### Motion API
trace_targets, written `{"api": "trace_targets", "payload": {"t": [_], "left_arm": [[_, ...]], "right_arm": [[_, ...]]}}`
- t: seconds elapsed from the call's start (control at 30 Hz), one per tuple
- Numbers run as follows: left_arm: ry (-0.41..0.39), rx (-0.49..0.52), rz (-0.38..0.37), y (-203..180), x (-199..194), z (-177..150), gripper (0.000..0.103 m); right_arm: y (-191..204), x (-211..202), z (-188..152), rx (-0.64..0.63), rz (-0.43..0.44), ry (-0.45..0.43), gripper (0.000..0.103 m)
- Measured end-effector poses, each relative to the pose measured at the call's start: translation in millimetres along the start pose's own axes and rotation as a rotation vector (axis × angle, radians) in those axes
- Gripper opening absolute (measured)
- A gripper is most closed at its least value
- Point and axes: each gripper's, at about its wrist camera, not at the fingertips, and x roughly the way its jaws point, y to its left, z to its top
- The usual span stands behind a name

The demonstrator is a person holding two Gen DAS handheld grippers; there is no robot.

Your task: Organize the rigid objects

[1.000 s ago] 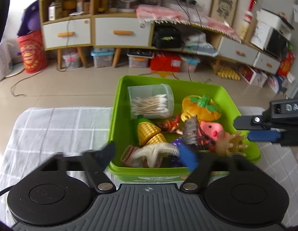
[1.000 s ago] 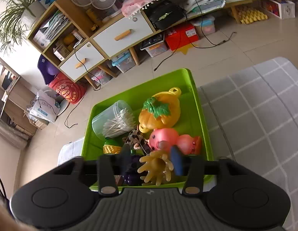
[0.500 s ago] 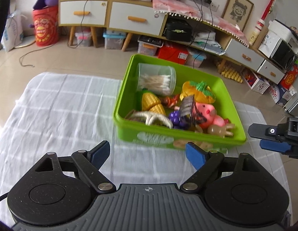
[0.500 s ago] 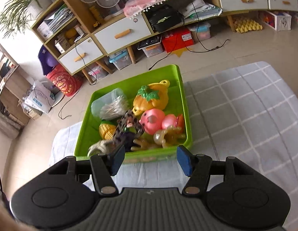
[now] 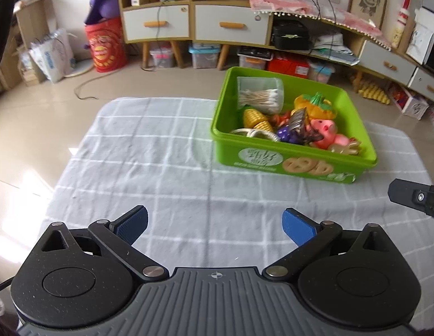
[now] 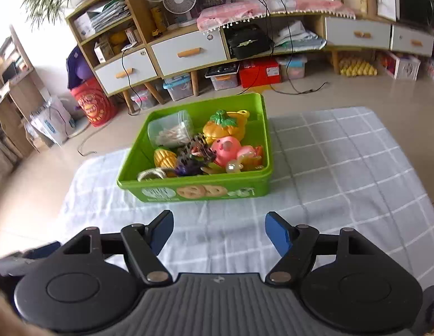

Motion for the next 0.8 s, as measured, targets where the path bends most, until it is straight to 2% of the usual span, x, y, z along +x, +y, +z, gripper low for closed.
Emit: {"api": "trace_targets", "payload": {"t": [0.13,0.27,0.8], "left_arm": [[-0.006,-0.009,0.011,-1.9,-3.1,-3.1,0.101],[0.014,-0.033,0.001,-3.3,-0.5,-5.3,0.101],[0.029,-0.008,0.016,-6.7,1.4,-12.1,0.101]], "right_arm": [[2.0,1.6,-8.6,-0.055,-0.065,-0.016,0.060],[-0.6,5.7,-11.0,-0.052,-0.069,-0.015,0.062],[3.0,18.3,-22.4,-0.055,-0.091,0.028,0.065]]}}
